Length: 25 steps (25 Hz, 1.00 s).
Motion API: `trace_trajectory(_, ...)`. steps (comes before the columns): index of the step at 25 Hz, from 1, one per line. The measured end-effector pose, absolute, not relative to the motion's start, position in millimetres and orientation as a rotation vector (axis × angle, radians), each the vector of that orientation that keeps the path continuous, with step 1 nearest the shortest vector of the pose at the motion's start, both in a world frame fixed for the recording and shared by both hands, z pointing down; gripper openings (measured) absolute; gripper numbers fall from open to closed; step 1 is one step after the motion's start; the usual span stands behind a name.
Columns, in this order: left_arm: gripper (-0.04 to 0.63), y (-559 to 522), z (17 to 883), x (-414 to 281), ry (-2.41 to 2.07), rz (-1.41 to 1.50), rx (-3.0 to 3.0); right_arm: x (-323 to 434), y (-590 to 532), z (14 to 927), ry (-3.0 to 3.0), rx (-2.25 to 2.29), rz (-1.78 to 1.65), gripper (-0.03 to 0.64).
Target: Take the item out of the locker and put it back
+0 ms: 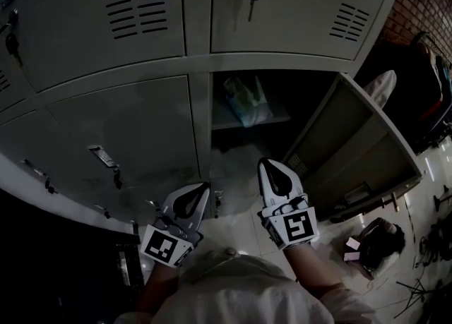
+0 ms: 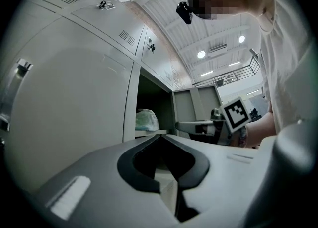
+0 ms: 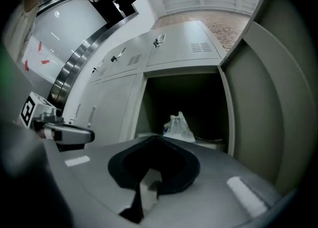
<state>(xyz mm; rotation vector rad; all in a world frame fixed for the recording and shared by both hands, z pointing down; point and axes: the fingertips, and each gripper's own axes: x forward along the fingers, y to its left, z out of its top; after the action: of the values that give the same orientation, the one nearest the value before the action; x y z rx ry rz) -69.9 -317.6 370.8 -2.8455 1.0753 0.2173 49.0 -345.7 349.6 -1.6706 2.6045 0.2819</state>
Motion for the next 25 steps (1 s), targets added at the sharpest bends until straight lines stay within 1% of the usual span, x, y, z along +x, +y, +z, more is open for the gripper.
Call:
trace_trajectory(5, -0.003, -296.1, 378.6, -71.2, 1.041, 0.204, -2.873, 36.4, -296.8, 394.3, 2.665, -1.703, 0.148, -0.002)
trace_trajectory(14, -0.003, -235.2, 386.4, -62.0, 1.065, 0.199, -2.880, 44.7, -224.1, 416.8, 2.690, -1.687, 0.083, -0.002)
trace_trajectory(25, -0.003, -81.6, 406.3, -8.4, 1.191, 0.153, -2.860, 87.4, -78.4, 425.2, 2.775, -1.531, 0.051, -0.002)
